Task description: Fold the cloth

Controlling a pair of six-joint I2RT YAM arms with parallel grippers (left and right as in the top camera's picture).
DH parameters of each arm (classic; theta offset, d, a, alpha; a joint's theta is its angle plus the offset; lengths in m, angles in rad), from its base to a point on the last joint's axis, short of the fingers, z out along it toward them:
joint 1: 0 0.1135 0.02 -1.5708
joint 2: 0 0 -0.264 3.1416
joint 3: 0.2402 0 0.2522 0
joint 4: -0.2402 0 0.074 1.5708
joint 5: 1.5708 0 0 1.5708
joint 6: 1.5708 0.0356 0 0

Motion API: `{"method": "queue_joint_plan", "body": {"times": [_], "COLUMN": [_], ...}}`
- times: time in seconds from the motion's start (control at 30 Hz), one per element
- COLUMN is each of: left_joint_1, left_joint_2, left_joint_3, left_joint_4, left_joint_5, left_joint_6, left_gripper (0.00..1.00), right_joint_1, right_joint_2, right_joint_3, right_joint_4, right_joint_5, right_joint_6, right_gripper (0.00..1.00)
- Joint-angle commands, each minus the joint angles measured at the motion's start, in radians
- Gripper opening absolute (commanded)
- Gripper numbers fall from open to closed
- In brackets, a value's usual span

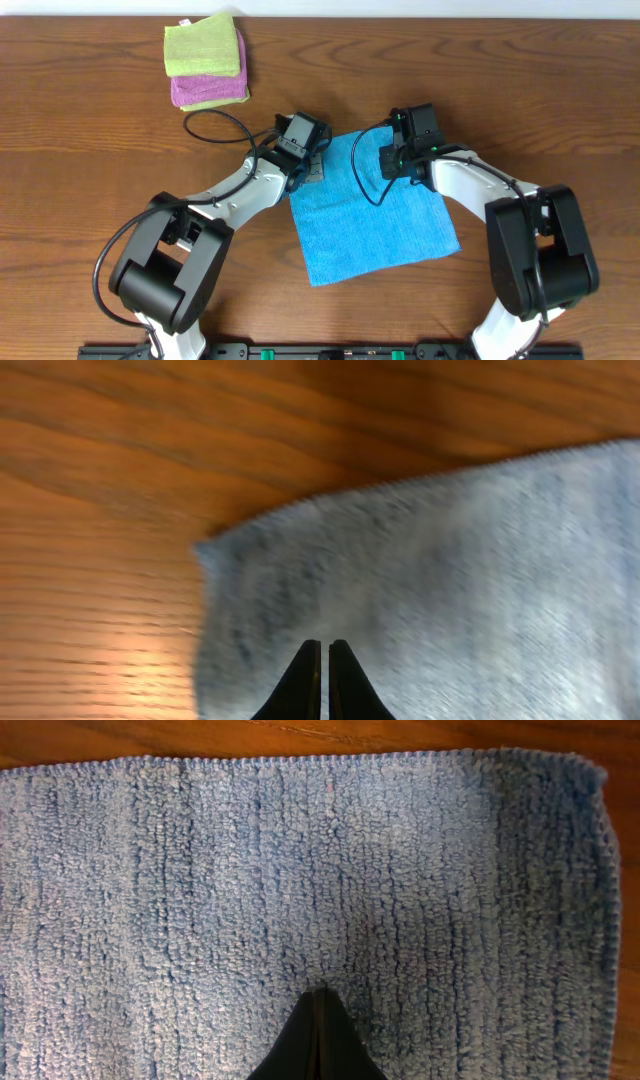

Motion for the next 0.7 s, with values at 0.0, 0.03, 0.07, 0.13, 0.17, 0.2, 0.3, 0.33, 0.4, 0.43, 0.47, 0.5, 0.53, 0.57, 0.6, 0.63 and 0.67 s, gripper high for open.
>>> {"method": "queue_joint_plan", "body": {"times": [0.0, 0.03, 0.07, 0.13, 0.17, 0.2, 0.3, 0.33, 0.4, 0.43, 0.47, 0.5, 0.53, 0.57, 0.6, 0.63, 0.67], "left_joint_1": [0.004, 0.004, 0.004, 0.002, 0.003, 0.003, 0.003, 0.003, 0.005, 0.006, 0.008, 0.011, 0.013, 0.015, 0.019, 0.019, 0.019], "left_joint_2": [0.018, 0.021, 0.027, 0.049, 0.065, 0.079, 0.108, 0.11, 0.11, 0.11, 0.11, 0.11, 0.11, 0.11, 0.11, 0.11, 0.11], "left_joint_3": [0.014, 0.014, 0.014, 0.014, 0.014, 0.014, 0.014, 0.014, 0.014, 0.015, 0.015, 0.015, 0.015, 0.015, 0.015, 0.015, 0.015], "left_joint_4": [0.0, 0.0, 0.001, -0.003, -0.002, -0.002, -0.001, -0.001, 0.003, 0.006, 0.011, 0.019, 0.029, 0.044, 0.062, 0.075, 0.092], "left_joint_5": [-0.082, -0.082, -0.081, -0.076, -0.057, -0.037, -0.029, -0.03, -0.047, -0.064, -0.076, -0.082, -0.083, -0.083, -0.082, -0.082, -0.082], "left_joint_6": [-0.019, -0.027, -0.034, -0.034, -0.034, -0.034, -0.053, -0.052, -0.051, -0.051, -0.05, -0.048, -0.048, -0.048, -0.048, -0.048, -0.048], "left_gripper": [0.06, 0.06, 0.06, 0.06, 0.06, 0.06, 0.06, 0.06, 0.06, 0.06, 0.05, 0.06, 0.06, 0.06, 0.06, 0.06, 0.06], "right_joint_1": [-0.012, -0.012, -0.012, -0.012, -0.012, -0.012, -0.012, -0.012, -0.012, -0.012, -0.012, -0.012, -0.011, -0.011, -0.011, -0.011, -0.01], "right_joint_2": [0.055, 0.055, 0.055, 0.055, 0.055, 0.055, 0.055, 0.055, 0.055, 0.055, 0.055, 0.055, 0.053, 0.051, 0.045, 0.041, 0.036], "right_joint_3": [-0.035, -0.035, -0.035, -0.035, -0.035, -0.035, -0.035, -0.035, -0.035, -0.035, -0.035, -0.035, -0.035, -0.035, -0.035, -0.035, -0.035], "right_joint_4": [-0.041, -0.041, -0.041, -0.041, -0.041, -0.041, -0.047, -0.051, -0.066, -0.08, -0.1, -0.118, -0.139, -0.162, -0.188, -0.204, -0.22], "right_joint_5": [0.042, 0.042, 0.042, 0.042, 0.042, 0.042, 0.042, 0.042, 0.041, 0.041, 0.041, 0.041, 0.042, 0.042, 0.042, 0.042, 0.042], "right_joint_6": [0.02, 0.034, 0.042, 0.073, 0.087, 0.092, 0.094, 0.094, 0.094, 0.094, 0.101, 0.111, 0.126, 0.142, 0.166, 0.189, 0.217], "right_gripper": [0.01, 0.01, 0.01, 0.01, 0.01, 0.01, 0.01, 0.01, 0.01, 0.01, 0.01, 0.01, 0.01, 0.01, 0.01, 0.02, 0.02]}}
